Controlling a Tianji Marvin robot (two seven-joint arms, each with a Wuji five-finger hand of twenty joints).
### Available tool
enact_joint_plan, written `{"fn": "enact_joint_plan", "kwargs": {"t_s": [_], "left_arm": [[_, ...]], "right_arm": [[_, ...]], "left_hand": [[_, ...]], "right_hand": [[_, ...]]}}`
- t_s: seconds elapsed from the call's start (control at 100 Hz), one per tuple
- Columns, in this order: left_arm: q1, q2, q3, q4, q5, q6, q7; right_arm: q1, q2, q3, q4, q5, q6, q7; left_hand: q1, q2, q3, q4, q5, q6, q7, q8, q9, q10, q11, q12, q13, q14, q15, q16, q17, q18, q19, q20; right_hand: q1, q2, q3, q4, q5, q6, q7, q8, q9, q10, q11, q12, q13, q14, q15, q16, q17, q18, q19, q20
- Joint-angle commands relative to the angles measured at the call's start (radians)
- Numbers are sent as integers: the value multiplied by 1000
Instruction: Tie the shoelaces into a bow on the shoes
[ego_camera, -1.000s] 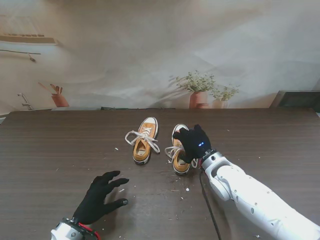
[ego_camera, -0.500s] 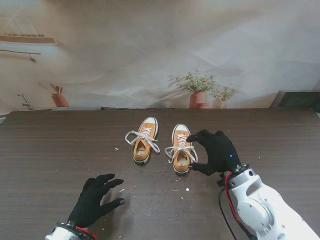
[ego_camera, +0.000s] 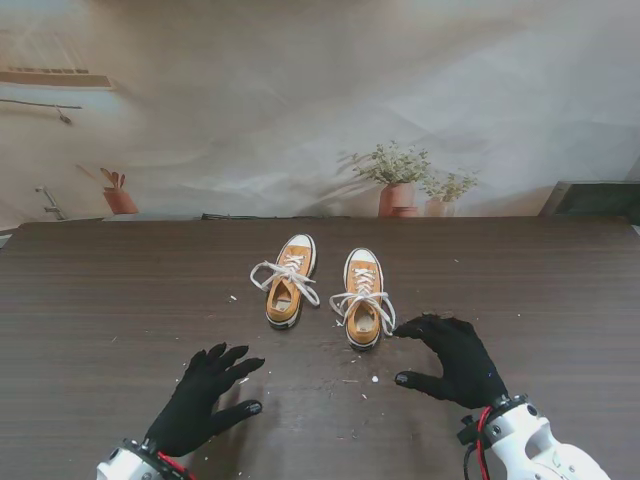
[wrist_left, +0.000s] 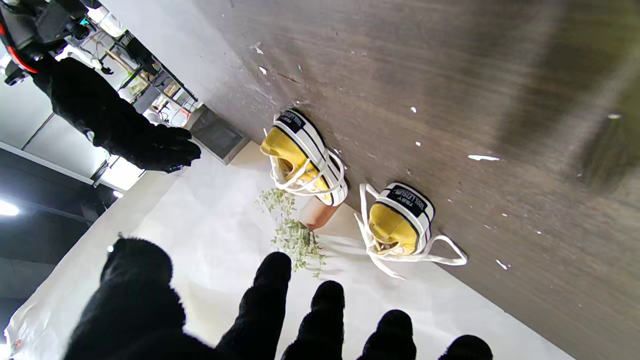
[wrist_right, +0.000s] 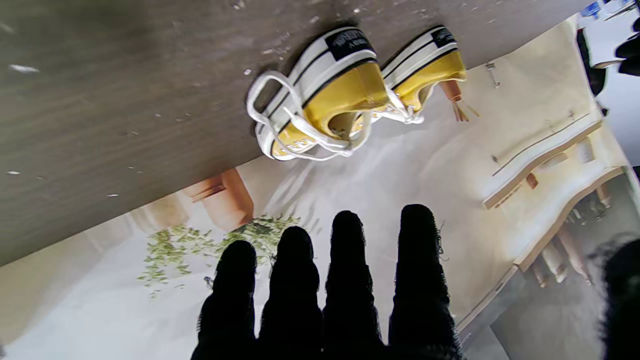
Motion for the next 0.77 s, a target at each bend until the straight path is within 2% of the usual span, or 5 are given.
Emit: {"fn": "enact_joint_plan", "kwargs": {"t_s": [0.0,0.09,0.2,0.28,0.76], "left_arm": [[16,4,3,-5,6,5,-9],[14,3,5,9,12,1,0],[8,4,10,15,-1,7,-10],[0,4,16,19,6,13,-5],[-27,7,36,29,-4,43,-24]], "right_arm": [[-20,-4,-3,24,5,12,-8],[-35,0,12,17,29,3,37],[-46,4,12,10,36,9,71],[-52,8,10,2,24,23,86],[-41,9,-20,8,6,39,69]], "left_hand": [[-50,58,-18,-18,-47,-39,-17,-26,-42,-38,-30,-39,-60,-34,-17,-41,2,-79,-27,-63],[-54,73,-18,-18,-67,-47,-19,-27,-82,-50,-41,-47,-64,-58,-30,-70,0,-85,-28,-95],[-45,70,-17,-17,-67,-50,-18,-27,-90,-52,-43,-49,-64,-66,-31,-82,0,-85,-30,-109],[-39,66,-17,-17,-66,-53,-16,-27,-91,-51,-41,-49,-62,-72,-29,-86,1,-86,-31,-117],[-2,45,-15,-13,-51,-53,-3,-20,-88,-47,-36,-48,-60,-75,-22,-79,2,-82,-25,-137]], "right_hand": [[-49,56,-47,40,-29,-15,-26,-34,-36,-22,-47,-27,-39,-34,-29,-25,-32,-45,-27,-24],[-71,158,-76,51,-65,-14,-52,-58,-69,-36,-85,-42,-83,-60,-41,-31,-57,-69,-43,-38],[-61,206,-99,78,-81,-7,-55,-71,-82,-38,-111,-54,-110,-67,-39,-31,-66,-78,-67,-42],[-54,211,-102,85,-87,-3,-59,-76,-84,-34,-120,-58,-114,-67,-39,-31,-65,-79,-74,-42],[-29,200,-111,94,-59,-2,-35,-77,-45,-21,-108,-52,-84,-51,-29,-29,-38,-66,-84,-28]]}}
